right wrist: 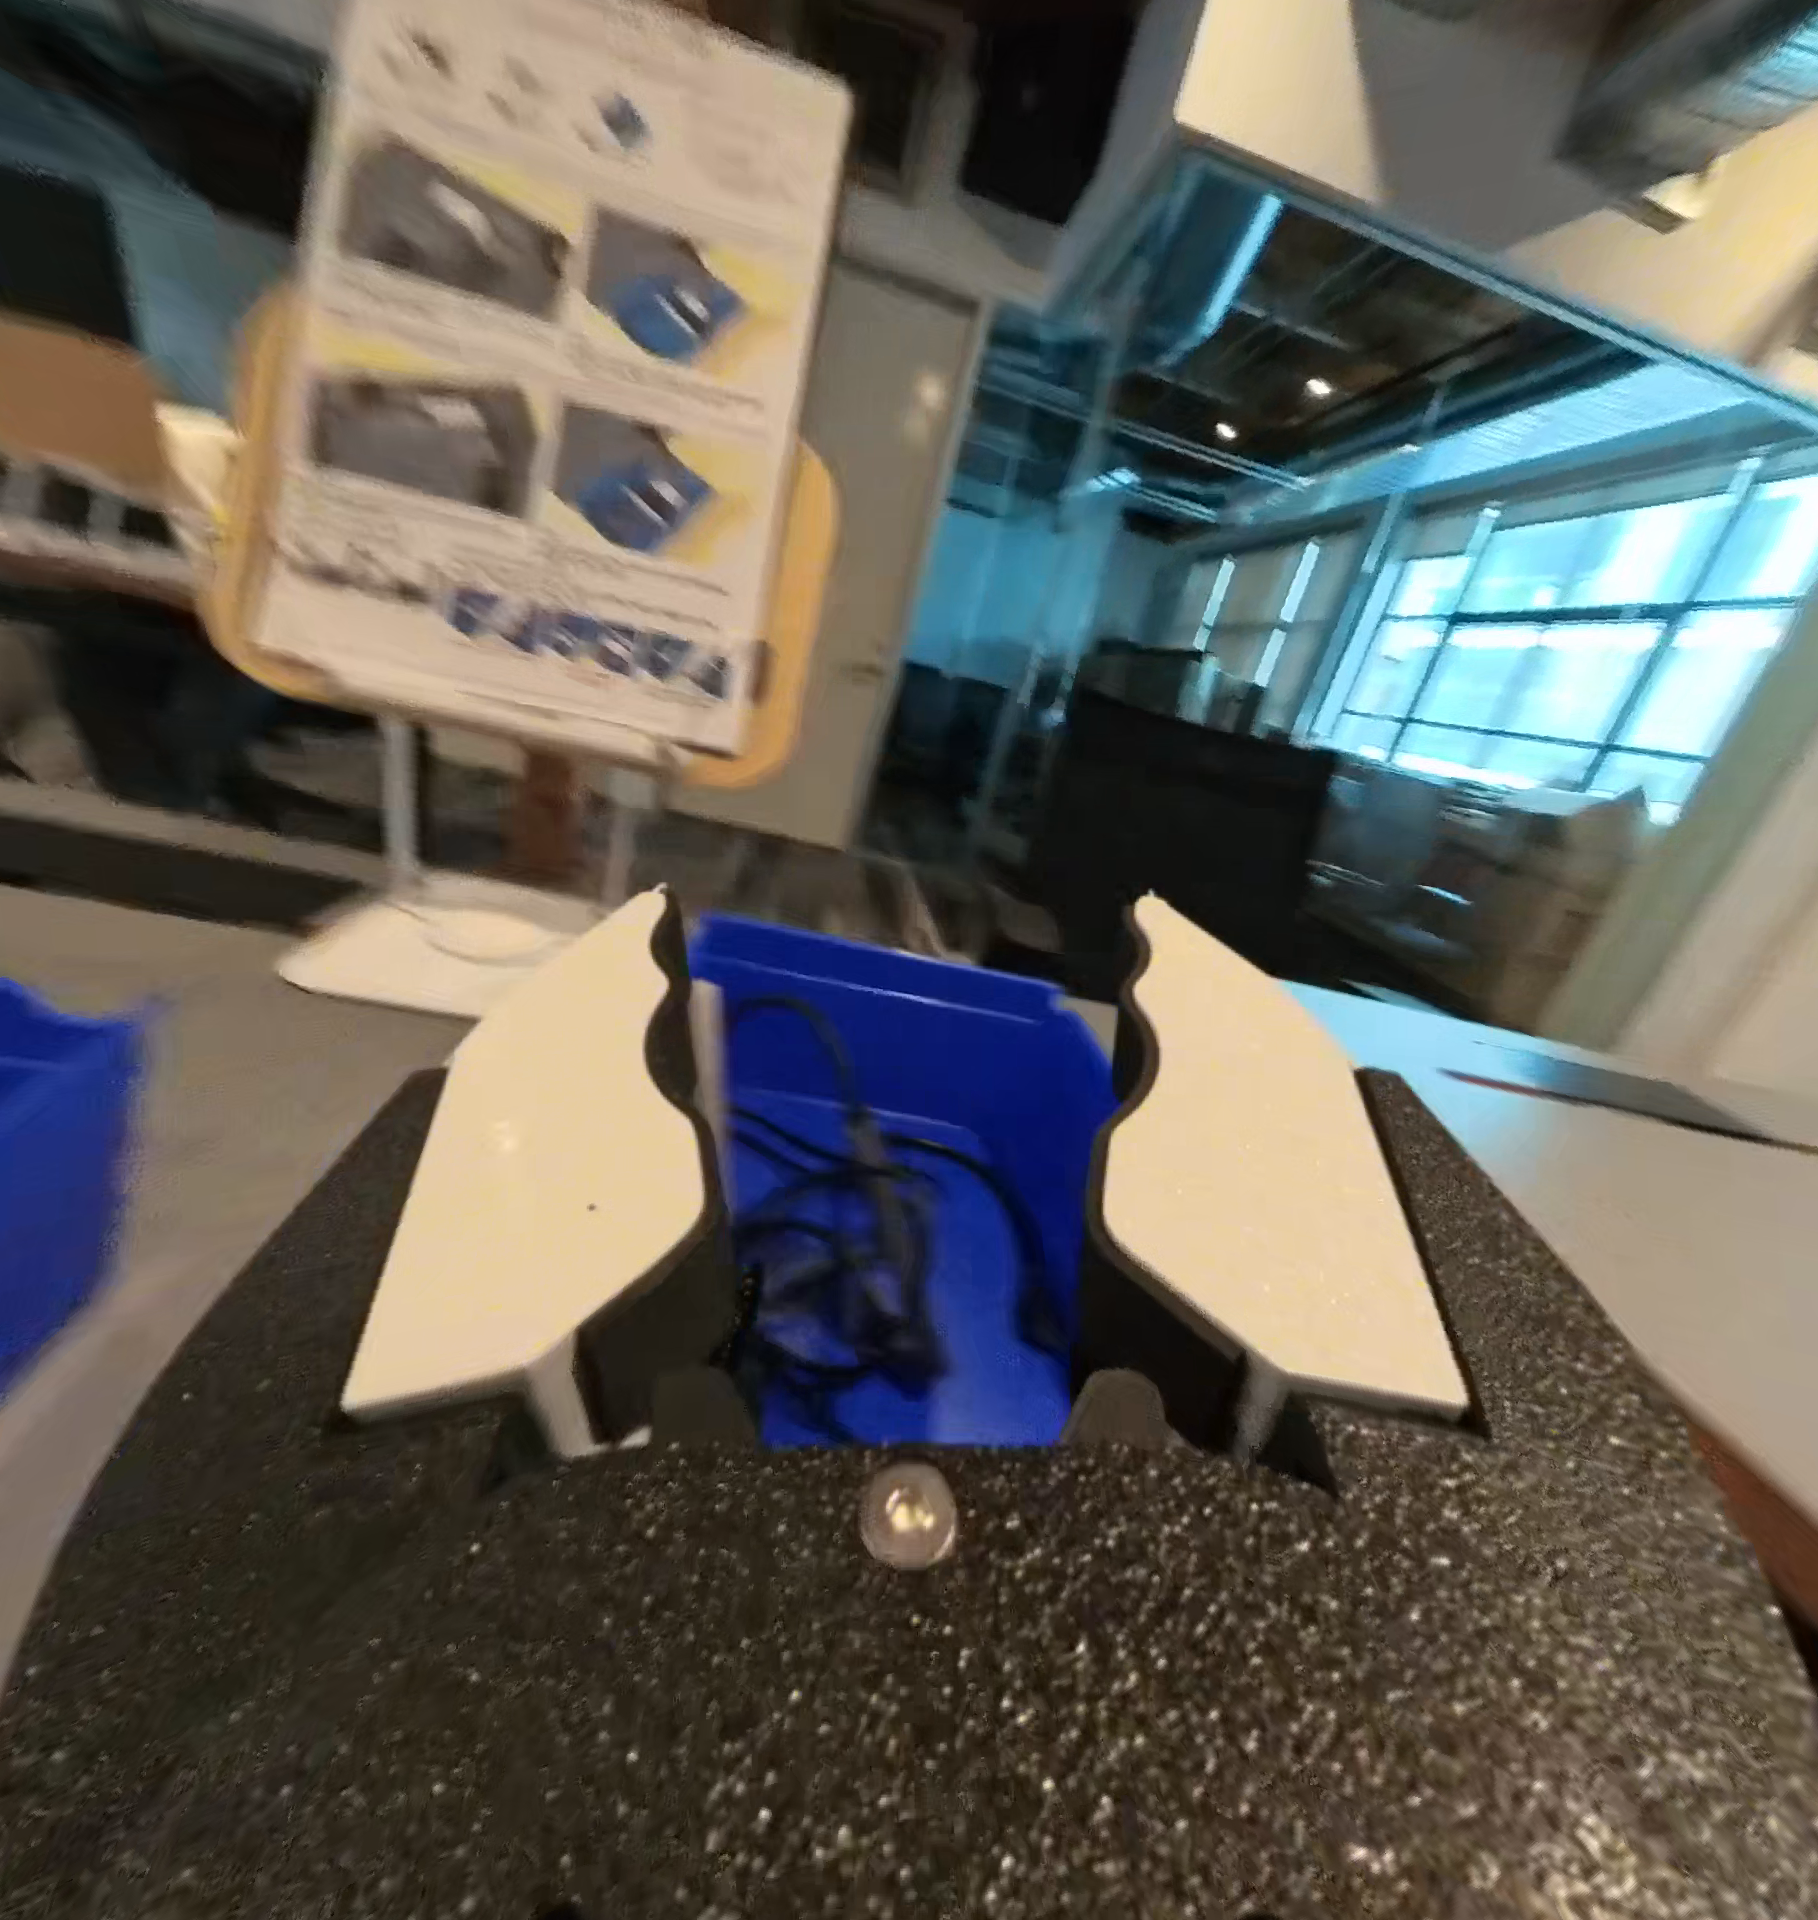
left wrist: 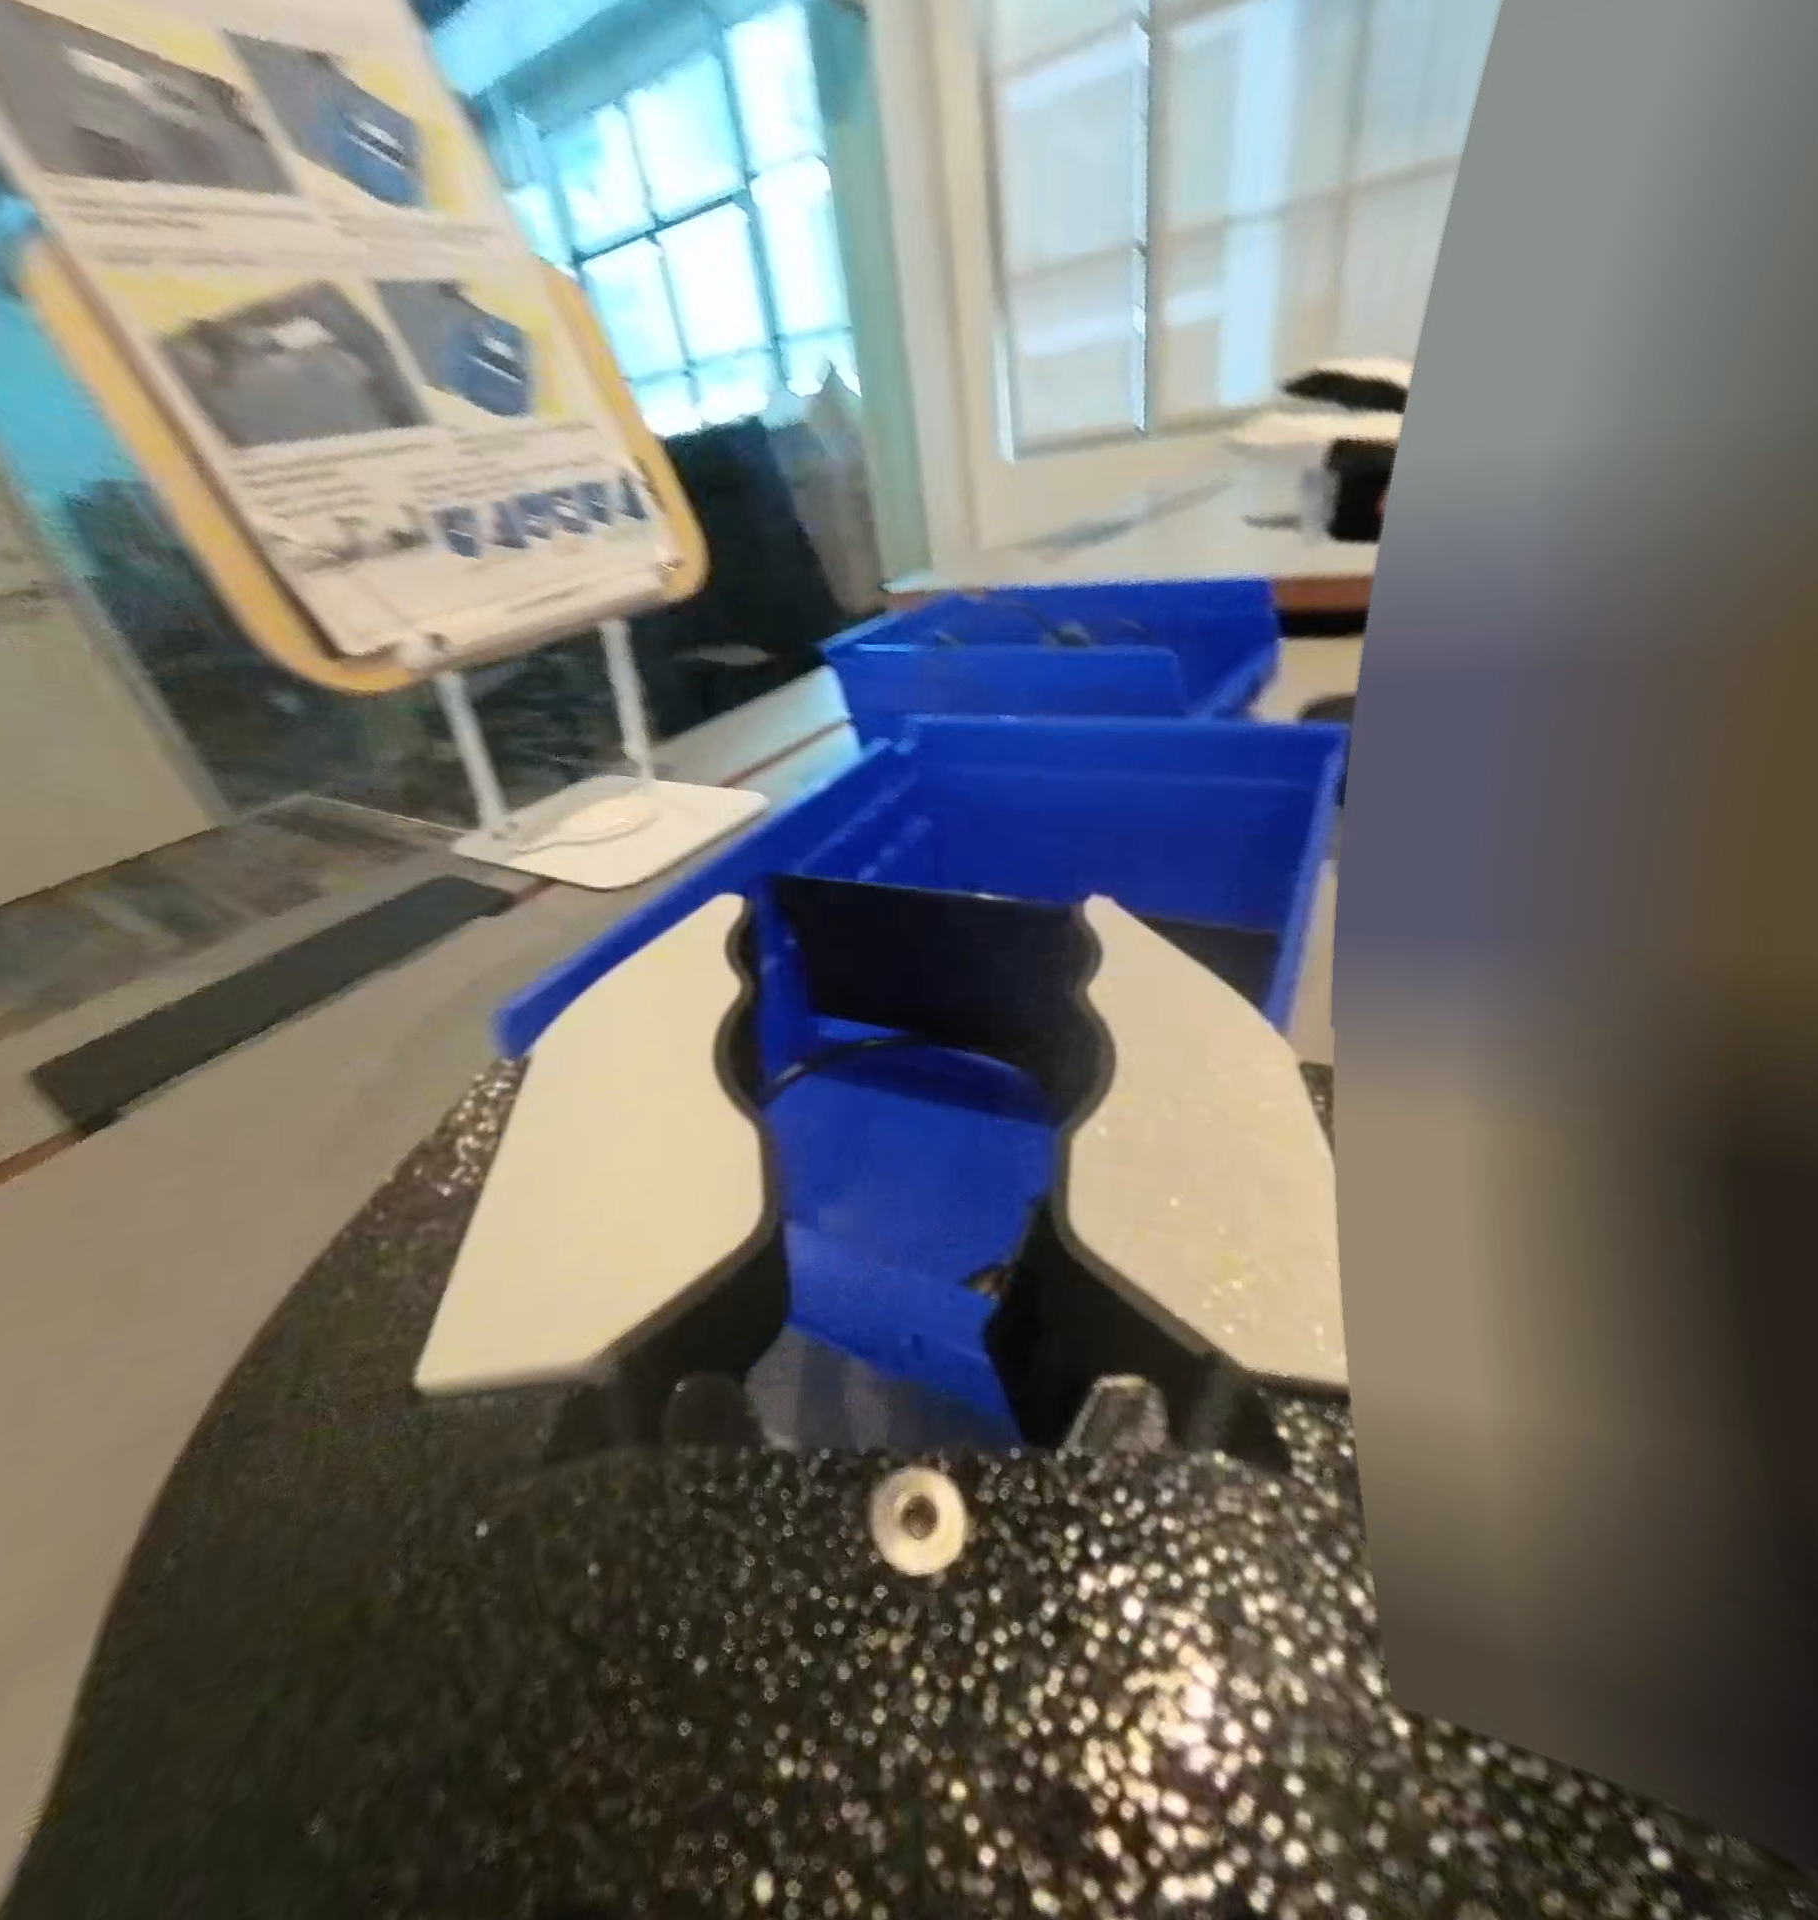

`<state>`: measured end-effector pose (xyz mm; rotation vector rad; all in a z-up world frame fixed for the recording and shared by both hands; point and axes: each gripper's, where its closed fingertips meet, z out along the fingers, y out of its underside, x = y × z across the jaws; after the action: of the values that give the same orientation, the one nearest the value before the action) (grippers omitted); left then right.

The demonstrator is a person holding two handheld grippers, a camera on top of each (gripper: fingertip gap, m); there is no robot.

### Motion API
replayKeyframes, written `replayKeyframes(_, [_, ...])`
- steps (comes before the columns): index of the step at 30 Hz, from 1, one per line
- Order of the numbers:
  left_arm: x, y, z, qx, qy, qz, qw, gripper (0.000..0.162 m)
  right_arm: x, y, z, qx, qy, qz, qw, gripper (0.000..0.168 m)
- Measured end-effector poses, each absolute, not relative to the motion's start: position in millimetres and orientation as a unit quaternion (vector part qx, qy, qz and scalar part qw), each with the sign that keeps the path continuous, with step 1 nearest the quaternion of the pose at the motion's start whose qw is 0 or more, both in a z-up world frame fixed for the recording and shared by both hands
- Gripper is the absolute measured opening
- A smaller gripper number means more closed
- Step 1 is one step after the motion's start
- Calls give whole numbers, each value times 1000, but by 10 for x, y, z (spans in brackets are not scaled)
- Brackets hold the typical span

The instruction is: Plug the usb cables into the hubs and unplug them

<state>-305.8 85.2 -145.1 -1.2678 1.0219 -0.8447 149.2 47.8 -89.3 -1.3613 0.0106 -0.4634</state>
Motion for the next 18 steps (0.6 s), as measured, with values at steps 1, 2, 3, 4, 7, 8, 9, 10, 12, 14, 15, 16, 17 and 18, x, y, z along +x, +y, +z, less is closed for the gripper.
replayKeyframes(1, [-3139,911,-1401,-550,423,-360,624,57,1700,501,-903,-639,-1,-243,729,77])
replayKeyframes(2, [-3213,966,-1365,-553,406,-352,637,57,1933,541,-931,-658,-4,-274,702,77])
replayKeyframes(3, [-3275,1010,-1346,-556,395,-342,647,57,2169,605,-975,-678,-2,-293,675,78])
replayKeyframes(4, [-3323,1045,-1339,-558,389,-329,655,57,2381,702,-1047,-702,2,-291,650,82])
replayKeyframes(7, [-3407,1123,-1376,-567,381,-290,671,56,2833,1054,-1380,-784,-9,-232,576,78])
replayKeyframes(8, [-3411,1133,-1404,-571,382,-281,670,56,2969,1151,-1503,-806,-14,-224,548,78])
replayKeyframes(9, [-3409,1140,-1439,-575,384,-274,668,55,3083,1232,-1645,-829,-23,-217,515,78])
replayKeyframes(10, [-3401,1143,-1475,-580,387,-268,665,55,3171,1302,-1776,-848,-32,-209,486,78])
replayKeyframes(12, [-3385,1151,-1550,-590,393,-258,657,54,3262,1424,-1983,-875,-39,-181,446,79])
replayKeyframes(14, [-3384,1180,-1607,-599,394,-246,652,53,3321,1534,-2096,-888,-35,-160,429,79])
replayKeyframes(15, [-3382,1191,-1627,-602,394,-243,650,52,3323,1577,-2161,-897,-36,-144,416,79])
replayKeyframes(16, [-3380,1199,-1641,-605,394,-243,648,52,3321,1607,-2234,-907,-34,-127,399,79])
replayKeyframes(17, [-3381,1206,-1645,-607,392,-242,648,52,3326,1620,-2313,-919,-33,-114,376,80])
replayKeyframes(18, [-3386,1213,-1641,-607,390,-242,649,51,3335,1628,-2385,-929,-33,-104,353,79])
